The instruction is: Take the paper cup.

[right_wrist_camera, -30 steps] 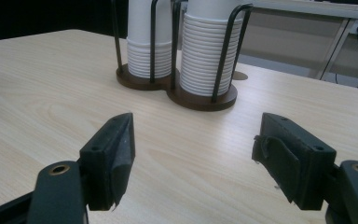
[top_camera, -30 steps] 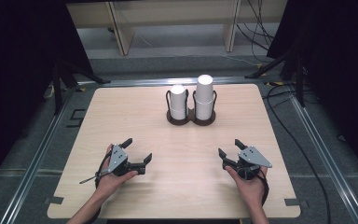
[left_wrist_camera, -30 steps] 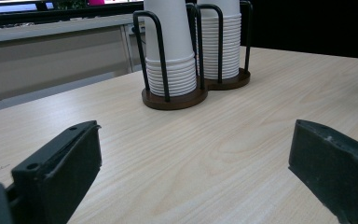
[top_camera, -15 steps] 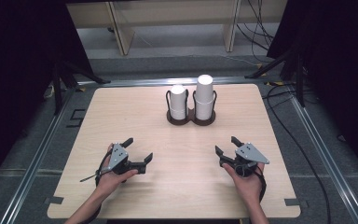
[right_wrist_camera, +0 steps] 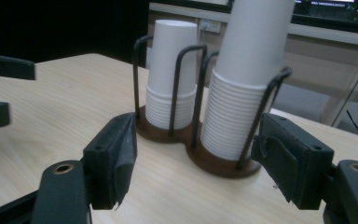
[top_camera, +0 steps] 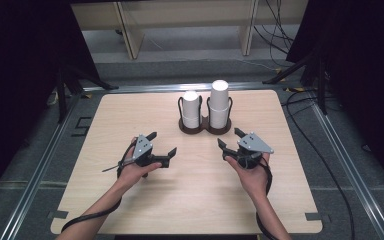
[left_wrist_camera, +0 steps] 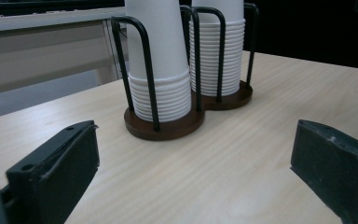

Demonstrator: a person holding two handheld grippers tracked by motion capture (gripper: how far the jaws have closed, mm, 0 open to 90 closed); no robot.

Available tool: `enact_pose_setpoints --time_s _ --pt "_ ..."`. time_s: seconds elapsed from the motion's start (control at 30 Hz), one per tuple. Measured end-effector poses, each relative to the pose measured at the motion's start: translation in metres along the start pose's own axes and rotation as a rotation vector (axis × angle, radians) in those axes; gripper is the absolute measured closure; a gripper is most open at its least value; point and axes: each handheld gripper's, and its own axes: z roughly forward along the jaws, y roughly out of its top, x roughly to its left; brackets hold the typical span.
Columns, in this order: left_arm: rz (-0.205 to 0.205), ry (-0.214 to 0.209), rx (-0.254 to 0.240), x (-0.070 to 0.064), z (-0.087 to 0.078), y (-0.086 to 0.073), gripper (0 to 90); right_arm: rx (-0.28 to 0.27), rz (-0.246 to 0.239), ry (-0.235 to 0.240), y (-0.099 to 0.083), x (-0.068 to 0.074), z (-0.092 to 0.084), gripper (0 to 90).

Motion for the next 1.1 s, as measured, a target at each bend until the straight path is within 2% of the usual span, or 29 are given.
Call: enact_pose_setpoints --time_s 0.07,0.1,0.13,0.23,0.27,0.33,0.4,0.47,0.5,0.53,0.63,0.67,0.87,0.9,0.93,1.1 --pt "-0.005 0.000 0.009 0.004 0.012 0.003 1.8 -0.002 0.008 0.010 0.003 0.001 0.005 30.1" --pt "-0.007 0.000 0.019 0.006 0.018 0.005 2.2 0.003 -0.009 0.011 0.009 0.001 0.013 30.3" --pt "-0.008 0.001 0.027 0.007 0.024 0.006 2.2 0.003 -0.009 0.011 0.009 0.001 0.013 30.3" --pt "0.014 -0.002 0.049 0.012 0.042 0.011 4.0 -0.009 -0.022 0.033 0.024 0.002 0.033 30.7" --pt "0.011 -0.009 0.051 0.013 0.048 0.011 4.0 -0.009 -0.022 0.033 0.024 0.002 0.033 30.7" --pt "0.002 -0.018 0.071 0.017 0.059 0.013 5.6 -0.009 -0.032 0.043 0.037 0.005 0.049 30.8" --pt "0.005 -0.013 0.086 0.021 0.069 0.014 6.0 -0.010 -0.034 0.046 0.042 0.006 0.054 31.1" --pt "0.005 -0.012 0.096 0.025 0.079 0.015 7.9 -0.024 -0.038 0.061 0.055 0.008 0.072 31.5" --pt "0.008 -0.009 0.099 0.026 0.083 0.015 7.9 -0.024 -0.038 0.061 0.055 0.008 0.072 31.5" --pt "0.009 -0.005 0.102 0.028 0.087 0.016 9.0 -0.015 -0.040 0.056 0.061 0.010 0.083 31.6" --pt "0.008 -0.009 0.111 0.030 0.096 0.016 10.7 -0.009 -0.043 0.060 0.065 0.011 0.094 31.8" --pt "-0.013 -0.008 0.124 0.029 0.099 0.015 12.0 -0.003 -0.048 0.063 0.068 0.011 0.103 31.9" --pt "-0.001 -0.002 0.141 0.032 0.113 0.015 13.8 0.009 -0.048 0.058 0.074 0.014 0.121 32.1" --pt "0.002 -0.002 0.146 0.033 0.115 0.015 13.9 0.006 -0.063 0.057 0.075 0.014 0.124 32.1" --pt "0.005 -0.005 0.149 0.034 0.117 0.014 14.0 0.017 -0.040 0.065 0.077 0.016 0.128 32.1" --pt "0.009 -0.003 0.164 0.036 0.123 0.014 14.1 0.027 -0.039 0.062 0.079 0.016 0.138 32.2"
